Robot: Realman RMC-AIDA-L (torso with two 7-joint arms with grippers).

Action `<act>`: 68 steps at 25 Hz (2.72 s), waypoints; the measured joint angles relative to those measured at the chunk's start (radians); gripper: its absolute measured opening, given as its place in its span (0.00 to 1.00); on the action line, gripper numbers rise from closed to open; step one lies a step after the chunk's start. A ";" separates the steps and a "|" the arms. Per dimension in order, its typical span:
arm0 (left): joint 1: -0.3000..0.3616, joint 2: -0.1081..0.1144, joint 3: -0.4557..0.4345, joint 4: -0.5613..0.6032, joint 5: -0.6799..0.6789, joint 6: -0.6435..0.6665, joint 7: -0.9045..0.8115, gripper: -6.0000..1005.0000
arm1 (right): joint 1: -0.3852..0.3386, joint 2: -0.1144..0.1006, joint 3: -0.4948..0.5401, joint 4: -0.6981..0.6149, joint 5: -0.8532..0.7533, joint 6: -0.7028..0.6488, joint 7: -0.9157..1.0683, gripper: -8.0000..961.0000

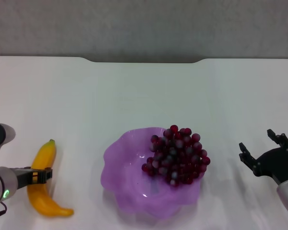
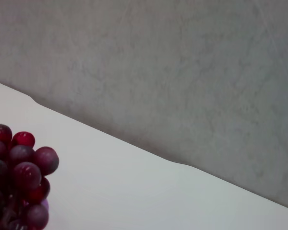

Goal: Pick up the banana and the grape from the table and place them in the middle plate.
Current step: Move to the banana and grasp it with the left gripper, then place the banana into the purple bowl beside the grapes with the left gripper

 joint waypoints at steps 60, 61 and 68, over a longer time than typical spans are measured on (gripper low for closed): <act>0.163 -0.007 0.218 0.096 -2.131 0.117 1.904 0.49 | 0.016 0.000 0.002 -0.026 -0.002 0.003 -0.009 0.85; 0.173 -0.008 0.245 0.070 -2.140 0.152 1.931 0.49 | 0.016 0.000 0.002 -0.026 -0.002 0.003 -0.009 0.85; 0.144 -0.007 0.343 0.040 -2.171 0.303 1.960 0.49 | 0.025 0.000 -0.001 -0.028 -0.002 0.003 -0.009 0.85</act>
